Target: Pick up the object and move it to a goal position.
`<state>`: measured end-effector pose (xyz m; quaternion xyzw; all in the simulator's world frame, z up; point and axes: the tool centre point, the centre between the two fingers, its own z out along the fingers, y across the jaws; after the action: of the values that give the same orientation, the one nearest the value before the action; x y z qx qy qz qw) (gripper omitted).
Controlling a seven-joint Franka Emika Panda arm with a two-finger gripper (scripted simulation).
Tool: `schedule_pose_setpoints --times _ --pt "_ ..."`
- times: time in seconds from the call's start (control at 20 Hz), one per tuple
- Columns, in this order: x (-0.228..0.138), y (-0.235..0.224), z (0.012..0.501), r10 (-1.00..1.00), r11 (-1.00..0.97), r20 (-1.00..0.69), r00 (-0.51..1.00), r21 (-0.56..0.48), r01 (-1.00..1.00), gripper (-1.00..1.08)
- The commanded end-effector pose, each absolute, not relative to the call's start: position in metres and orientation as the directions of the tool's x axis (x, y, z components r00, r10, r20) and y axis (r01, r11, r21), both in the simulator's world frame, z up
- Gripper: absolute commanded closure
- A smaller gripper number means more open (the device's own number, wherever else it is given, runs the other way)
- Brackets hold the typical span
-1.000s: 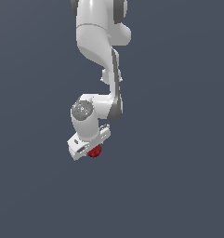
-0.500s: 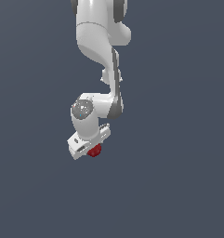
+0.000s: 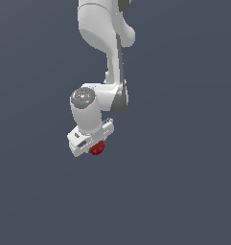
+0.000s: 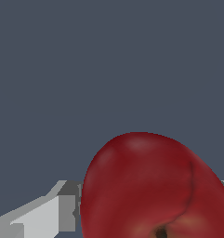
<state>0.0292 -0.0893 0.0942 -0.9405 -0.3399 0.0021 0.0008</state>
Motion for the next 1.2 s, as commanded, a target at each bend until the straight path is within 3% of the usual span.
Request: schedule_pose_setpoints --times 0.0,1.15 --pt "0.025 -0.089 0.115 0.639 -0.769 -0.001 0.769 0.000 0.639 1.08" --pt "-0.048 -0.082 0.373 0.640 -0.768 0.000 0.768 0.000 0.640 1.08"
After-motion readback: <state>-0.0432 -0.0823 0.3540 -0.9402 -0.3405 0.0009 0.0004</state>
